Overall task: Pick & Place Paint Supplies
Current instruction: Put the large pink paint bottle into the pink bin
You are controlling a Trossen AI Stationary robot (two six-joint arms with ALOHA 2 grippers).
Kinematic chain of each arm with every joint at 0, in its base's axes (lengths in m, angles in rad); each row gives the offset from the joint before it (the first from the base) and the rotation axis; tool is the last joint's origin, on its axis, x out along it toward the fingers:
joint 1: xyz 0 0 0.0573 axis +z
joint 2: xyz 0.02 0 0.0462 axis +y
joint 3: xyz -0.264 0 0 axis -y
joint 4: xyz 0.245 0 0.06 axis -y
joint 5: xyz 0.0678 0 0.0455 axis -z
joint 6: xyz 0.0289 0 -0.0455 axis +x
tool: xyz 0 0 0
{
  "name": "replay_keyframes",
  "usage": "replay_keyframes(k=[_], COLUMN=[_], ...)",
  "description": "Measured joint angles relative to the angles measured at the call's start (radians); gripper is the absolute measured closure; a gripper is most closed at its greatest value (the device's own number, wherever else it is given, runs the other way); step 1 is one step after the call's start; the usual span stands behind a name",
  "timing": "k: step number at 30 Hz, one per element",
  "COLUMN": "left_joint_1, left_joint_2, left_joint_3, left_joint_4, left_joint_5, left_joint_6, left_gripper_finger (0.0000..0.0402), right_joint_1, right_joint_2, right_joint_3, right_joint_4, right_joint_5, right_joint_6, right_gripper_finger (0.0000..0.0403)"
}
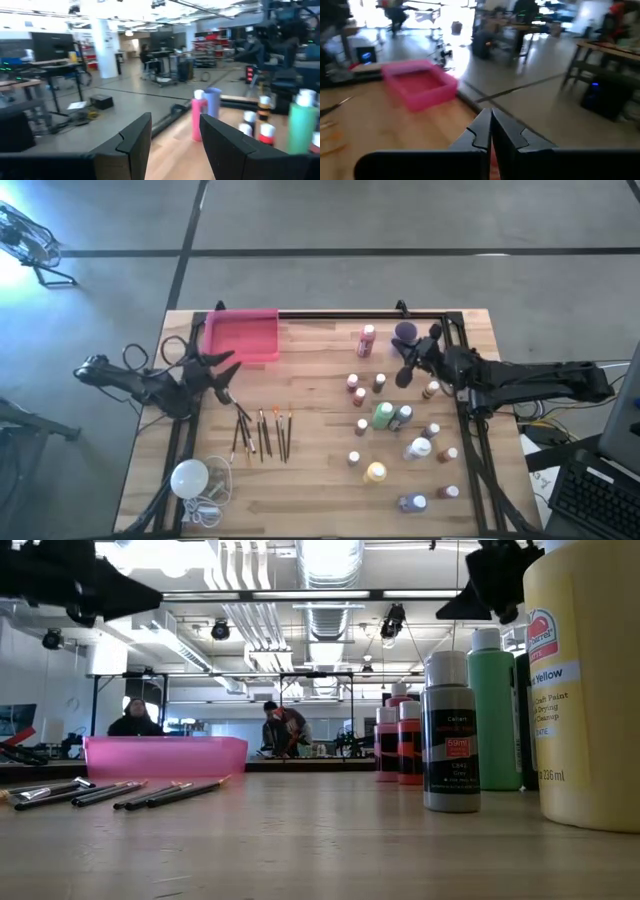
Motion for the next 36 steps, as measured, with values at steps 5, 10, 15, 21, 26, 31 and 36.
replay_keyframes(k=[5, 10, 15, 21, 26, 31, 36], left_joint_1=[0.0, 0.0, 0.0, 0.0, 0.0, 0.0, 0.0], left_joint_2=[0.019, 0.021, 0.021, 0.022, 0.022, 0.022, 0.022], left_joint_3=[0.051, 0.063, 0.062, 0.061, 0.061, 0.061, 0.06], left_joint_4=[-0.002, 0.012, 0.012, 0.012, 0.012, 0.012, 0.012], left_joint_5=[-0.016, -0.022, -0.022, -0.021, -0.021, -0.021, -0.021], left_joint_6=[0.055, 0.135, 0.151, 0.151, 0.151, 0.151, 0.151], left_gripper_finger=[0.0227, 0.0227, 0.0227, 0.0227, 0.0227, 0.0227, 0.0227], right_joint_1=[-0.029, -0.07, -0.143, -0.211, -0.235, -0.267, -0.275], right_joint_2=[0.048, 0.123, 0.183, 0.255, 0.296, 0.348, 0.42], right_joint_3=[-0.004, 0.024, 0.129, 0.269, 0.304, 0.303, 0.3], right_joint_4=[0.098, 0.136, -0.052, -0.316, -0.314, -0.313, -0.291], right_joint_5=[0.077, 0.079, -0.006, -0.128, -0.158, -0.291, -0.3], right_joint_6=[-0.053, -0.036, 0.055, 0.134, 0.136, 0.157, 0.15], right_gripper_finger=[0.0394, 0.0394, 0.0377, 0.032, 0.027, 0.0228, 0.0199])
